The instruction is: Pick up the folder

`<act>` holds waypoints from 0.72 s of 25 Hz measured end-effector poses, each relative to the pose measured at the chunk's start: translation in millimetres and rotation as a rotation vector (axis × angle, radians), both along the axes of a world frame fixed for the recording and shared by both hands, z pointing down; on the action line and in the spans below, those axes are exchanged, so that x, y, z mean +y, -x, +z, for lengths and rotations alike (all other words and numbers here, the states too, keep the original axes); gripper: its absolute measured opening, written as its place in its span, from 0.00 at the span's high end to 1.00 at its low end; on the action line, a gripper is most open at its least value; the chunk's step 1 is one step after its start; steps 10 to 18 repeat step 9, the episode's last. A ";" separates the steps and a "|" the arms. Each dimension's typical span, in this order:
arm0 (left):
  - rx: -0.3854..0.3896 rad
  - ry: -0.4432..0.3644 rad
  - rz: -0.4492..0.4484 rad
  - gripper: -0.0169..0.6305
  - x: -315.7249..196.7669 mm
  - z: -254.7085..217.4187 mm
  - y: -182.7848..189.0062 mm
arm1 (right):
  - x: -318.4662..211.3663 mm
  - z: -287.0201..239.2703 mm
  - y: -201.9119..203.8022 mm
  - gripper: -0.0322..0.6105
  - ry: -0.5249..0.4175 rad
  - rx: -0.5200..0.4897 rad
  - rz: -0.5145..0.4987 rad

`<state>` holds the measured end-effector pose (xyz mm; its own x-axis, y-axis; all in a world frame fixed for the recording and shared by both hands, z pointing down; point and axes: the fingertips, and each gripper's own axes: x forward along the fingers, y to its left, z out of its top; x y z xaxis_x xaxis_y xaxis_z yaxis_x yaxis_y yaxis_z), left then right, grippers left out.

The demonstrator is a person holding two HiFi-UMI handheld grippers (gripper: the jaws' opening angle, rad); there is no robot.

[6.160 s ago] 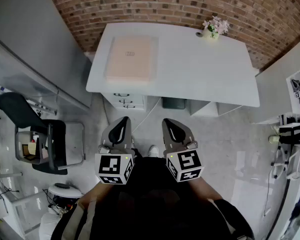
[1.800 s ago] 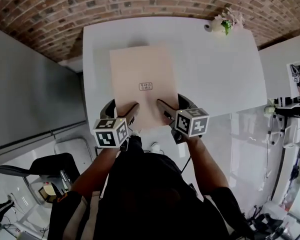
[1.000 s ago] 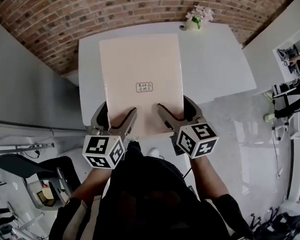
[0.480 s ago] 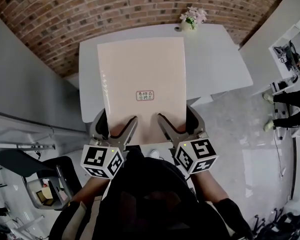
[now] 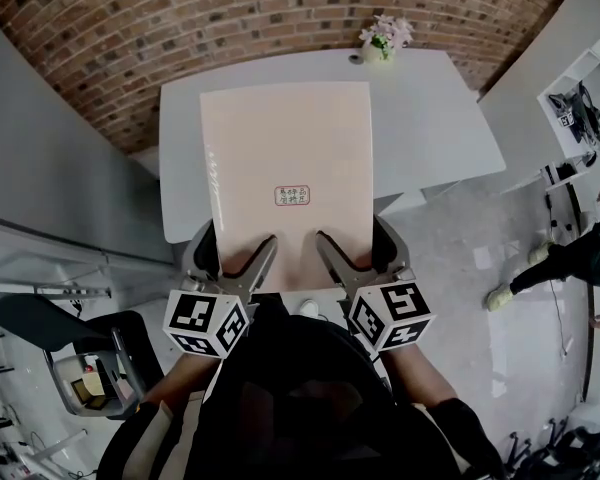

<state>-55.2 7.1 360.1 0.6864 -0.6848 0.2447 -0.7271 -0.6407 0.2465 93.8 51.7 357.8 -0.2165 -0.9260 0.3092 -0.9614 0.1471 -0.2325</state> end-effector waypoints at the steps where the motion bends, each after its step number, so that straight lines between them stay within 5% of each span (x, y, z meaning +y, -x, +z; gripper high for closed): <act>1: -0.001 0.001 0.001 0.33 0.3 0.1 -0.4 | 0.5 0.2 -0.3 0.36 0.001 -0.001 0.001; 18: -0.007 0.011 0.005 0.33 3.3 2.6 -1.0 | 4.0 3.1 -0.7 0.36 0.010 -0.005 0.005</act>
